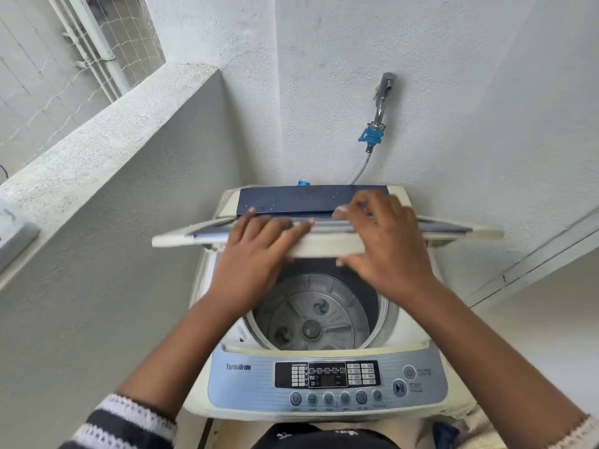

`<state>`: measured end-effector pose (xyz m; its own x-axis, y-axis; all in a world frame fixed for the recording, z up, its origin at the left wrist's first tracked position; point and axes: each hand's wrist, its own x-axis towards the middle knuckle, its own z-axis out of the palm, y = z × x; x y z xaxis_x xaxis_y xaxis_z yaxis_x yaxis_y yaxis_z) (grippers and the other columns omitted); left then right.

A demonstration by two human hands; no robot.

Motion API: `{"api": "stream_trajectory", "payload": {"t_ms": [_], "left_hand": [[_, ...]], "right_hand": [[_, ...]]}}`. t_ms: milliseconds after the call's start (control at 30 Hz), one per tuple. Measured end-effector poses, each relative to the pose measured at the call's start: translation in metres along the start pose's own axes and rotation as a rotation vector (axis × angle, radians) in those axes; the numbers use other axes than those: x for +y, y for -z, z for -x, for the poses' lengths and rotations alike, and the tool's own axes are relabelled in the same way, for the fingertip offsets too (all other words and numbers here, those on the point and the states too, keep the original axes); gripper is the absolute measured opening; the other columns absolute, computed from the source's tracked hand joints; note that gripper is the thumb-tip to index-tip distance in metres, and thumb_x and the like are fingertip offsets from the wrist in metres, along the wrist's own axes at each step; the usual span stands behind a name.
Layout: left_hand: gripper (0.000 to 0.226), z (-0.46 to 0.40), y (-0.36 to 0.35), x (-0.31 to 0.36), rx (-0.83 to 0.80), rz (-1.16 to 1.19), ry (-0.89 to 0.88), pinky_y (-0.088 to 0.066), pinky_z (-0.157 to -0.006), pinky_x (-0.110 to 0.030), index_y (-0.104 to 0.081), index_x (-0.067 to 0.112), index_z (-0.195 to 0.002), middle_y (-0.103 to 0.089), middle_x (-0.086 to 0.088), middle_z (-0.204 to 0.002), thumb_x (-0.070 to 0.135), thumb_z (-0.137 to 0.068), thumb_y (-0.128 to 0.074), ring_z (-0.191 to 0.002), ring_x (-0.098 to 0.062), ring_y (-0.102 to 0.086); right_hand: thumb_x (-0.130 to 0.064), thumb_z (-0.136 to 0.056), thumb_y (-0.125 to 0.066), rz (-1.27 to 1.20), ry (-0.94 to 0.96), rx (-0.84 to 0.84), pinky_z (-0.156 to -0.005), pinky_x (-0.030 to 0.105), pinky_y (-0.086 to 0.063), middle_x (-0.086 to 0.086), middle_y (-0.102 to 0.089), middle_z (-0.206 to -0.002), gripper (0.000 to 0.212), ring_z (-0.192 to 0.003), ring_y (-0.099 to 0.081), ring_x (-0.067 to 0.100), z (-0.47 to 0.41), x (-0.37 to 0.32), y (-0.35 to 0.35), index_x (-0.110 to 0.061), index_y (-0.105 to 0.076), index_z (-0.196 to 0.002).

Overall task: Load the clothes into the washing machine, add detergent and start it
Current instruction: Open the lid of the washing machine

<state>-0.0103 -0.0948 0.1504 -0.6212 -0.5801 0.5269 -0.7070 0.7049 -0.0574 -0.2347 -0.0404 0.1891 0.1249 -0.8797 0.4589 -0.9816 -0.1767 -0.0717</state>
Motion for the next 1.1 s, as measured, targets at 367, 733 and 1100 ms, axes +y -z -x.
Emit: {"api": "stream_trajectory", "payload": {"t_ms": [367, 733, 1100], "left_hand": [[0.078, -0.098, -0.014, -0.052, 0.043, -0.141, 0.098, -0.003, -0.120, -0.050, -0.006, 0.032, -0.156, -0.006, -0.006, -0.164, 0.009, -0.096, -0.051, -0.151, -0.031, -0.006], [0.105, -0.143, -0.021, -0.070, -0.159, -0.105, 0.169, 0.003, -0.121, -0.053, 0.017, 0.021, -0.154, 0.021, -0.011, -0.161, 0.039, -0.087, -0.063, -0.149, -0.033, 0.018], [0.098, -0.117, -0.045, -0.041, -0.254, 0.105, 0.242, 0.008, -0.118, -0.054, 0.018, 0.028, -0.153, 0.027, -0.010, -0.159, 0.041, -0.093, -0.058, -0.146, -0.031, 0.025]], "right_hand": [[-0.020, -0.087, -0.072, 0.323, 0.106, 0.351, -0.104, 0.046, -0.046, 0.012, -0.058, -0.136, 0.061, -0.128, -0.053, 0.034, -0.087, 0.036, -0.037, -0.005, -0.050, -0.142], [-0.007, -0.088, -0.046, 0.426, -0.118, 0.022, -0.124, 0.047, -0.007, 0.016, 0.009, -0.165, 0.087, -0.152, 0.006, 0.032, -0.104, 0.018, -0.063, -0.003, 0.010, -0.154], [-0.025, -0.092, -0.051, 0.378, -0.177, -0.195, -0.124, 0.045, 0.002, 0.013, 0.028, -0.160, 0.096, -0.151, 0.018, 0.027, -0.082, 0.018, -0.079, -0.006, 0.020, -0.153]]}}
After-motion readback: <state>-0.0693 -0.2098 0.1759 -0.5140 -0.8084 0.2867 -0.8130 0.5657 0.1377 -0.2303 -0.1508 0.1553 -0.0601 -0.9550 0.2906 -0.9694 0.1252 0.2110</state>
